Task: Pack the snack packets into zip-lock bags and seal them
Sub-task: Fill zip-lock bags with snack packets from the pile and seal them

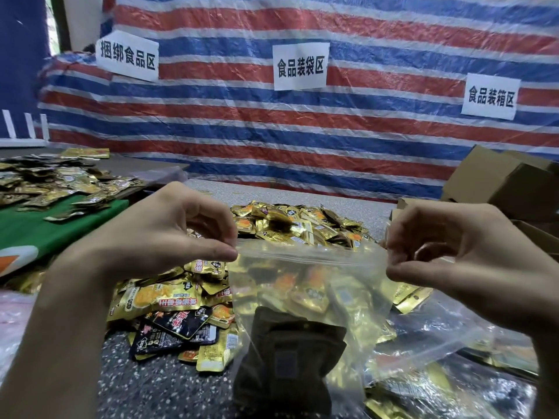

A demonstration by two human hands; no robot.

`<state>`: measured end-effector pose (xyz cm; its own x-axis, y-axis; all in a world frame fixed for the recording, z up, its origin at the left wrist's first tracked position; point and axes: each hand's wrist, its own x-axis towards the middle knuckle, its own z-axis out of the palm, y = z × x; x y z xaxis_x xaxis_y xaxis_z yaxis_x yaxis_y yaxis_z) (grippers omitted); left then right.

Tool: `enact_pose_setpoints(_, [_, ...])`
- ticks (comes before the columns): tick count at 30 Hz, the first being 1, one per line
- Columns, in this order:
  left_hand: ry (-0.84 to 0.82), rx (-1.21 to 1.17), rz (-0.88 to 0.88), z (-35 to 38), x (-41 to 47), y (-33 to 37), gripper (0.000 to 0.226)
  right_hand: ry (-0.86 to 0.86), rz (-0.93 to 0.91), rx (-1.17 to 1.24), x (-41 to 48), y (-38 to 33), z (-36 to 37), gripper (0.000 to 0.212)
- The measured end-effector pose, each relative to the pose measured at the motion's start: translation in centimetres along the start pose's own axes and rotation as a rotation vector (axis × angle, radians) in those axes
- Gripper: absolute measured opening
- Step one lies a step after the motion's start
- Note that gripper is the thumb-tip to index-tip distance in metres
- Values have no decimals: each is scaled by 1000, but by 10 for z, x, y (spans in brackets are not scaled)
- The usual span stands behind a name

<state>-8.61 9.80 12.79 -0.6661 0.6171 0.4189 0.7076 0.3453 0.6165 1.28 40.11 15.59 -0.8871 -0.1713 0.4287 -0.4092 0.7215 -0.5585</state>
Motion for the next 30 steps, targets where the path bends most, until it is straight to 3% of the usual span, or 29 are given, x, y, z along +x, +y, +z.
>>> enact_pose_setpoints(6, [-51,29,-20,9,7,4,11,-95,68,-81,-2,2,-1,31])
enact_pose_setpoints(9, [-63,27,-3,12,7,10,5,-179,79,-126,-10,-6,0,50])
enact_pose_setpoints(13, [-69,32,41,16,7,19,11,-58,-64,-153,-8,-26,25,48])
enact_pose_setpoints(19, [-87,57,95,17,6,24,5,16,-115,-448,2,-42,72,34])
enact_pose_setpoints(24, [-74,59,137,18,8,25,6,55,-142,-420,3,-43,83,22])
enact_pose_setpoints(30, [-94,36,132,15,4,22,9,29,-155,-427,4,-48,87,24])
